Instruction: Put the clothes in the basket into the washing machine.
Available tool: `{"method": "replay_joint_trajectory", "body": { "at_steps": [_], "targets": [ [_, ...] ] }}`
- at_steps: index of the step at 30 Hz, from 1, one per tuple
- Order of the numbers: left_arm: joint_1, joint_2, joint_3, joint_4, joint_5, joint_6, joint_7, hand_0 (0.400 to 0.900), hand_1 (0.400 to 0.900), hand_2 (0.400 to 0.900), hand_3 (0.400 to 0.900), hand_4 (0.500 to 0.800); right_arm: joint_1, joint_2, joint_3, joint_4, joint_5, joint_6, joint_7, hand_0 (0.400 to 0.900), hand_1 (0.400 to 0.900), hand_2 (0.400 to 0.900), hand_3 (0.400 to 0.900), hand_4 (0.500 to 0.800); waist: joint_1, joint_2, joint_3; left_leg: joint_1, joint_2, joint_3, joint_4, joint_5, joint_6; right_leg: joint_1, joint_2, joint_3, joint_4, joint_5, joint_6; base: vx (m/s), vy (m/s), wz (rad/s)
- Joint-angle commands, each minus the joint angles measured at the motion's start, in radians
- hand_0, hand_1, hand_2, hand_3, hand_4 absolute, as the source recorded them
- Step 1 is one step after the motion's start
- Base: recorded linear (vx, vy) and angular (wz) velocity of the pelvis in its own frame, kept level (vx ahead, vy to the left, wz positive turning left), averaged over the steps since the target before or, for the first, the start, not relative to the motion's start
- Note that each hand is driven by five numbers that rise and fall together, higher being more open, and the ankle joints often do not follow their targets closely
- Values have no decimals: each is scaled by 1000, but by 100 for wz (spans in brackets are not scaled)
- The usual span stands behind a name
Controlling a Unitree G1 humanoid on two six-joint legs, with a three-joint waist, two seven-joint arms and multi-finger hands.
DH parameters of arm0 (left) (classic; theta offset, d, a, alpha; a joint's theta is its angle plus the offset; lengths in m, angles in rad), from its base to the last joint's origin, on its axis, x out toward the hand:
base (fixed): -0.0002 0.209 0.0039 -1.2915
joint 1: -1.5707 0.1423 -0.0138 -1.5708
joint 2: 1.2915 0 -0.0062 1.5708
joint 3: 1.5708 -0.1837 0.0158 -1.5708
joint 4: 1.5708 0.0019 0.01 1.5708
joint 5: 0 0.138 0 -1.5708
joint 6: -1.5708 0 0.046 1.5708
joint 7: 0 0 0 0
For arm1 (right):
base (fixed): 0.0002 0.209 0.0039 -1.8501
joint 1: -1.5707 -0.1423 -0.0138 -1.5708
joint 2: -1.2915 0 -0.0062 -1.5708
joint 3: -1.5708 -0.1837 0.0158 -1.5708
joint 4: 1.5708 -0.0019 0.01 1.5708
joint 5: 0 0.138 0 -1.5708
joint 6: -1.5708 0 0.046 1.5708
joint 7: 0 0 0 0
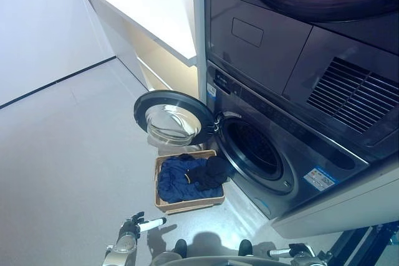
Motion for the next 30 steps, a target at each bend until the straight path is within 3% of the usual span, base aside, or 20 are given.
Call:
{"method": "replay_joint_trajectory", "body": {
  "at_steps": [1, 20, 30],
  "targets": [
    [-45, 21, 41, -57, 0, -59, 28, 900, 900, 900, 900, 800, -47, -26, 10, 1, -14, -7, -48, 900, 900, 900, 900, 800, -3, -40, -3, -35, -50, 7, 39, -71, 38, 9, 9, 7, 74, -87, 4, 11, 3, -4],
    [-48, 27, 23, -11, 23, -48, 34, 900, 900, 900, 900, 800, -71, -28, 40, -21, -34, -8, -51, 900, 900, 900, 900, 800, -7, -51, 17, -45, -49, 16, 40, -72, 40, -11, 11, 18, 83, -85, 5, -1, 1, -2],
    [-112, 50, -36, -60, -13, -86, 76, 900, 900, 900, 900, 800, -353, -95, 211, -231, -112, -26, -72, 900, 900, 900, 900, 800, 21, -36, 197, -250, -63, 13, 126, -39, 39, -220, 1, 26, 163, -54, -1, -162, 10, 0]
  ]
}}
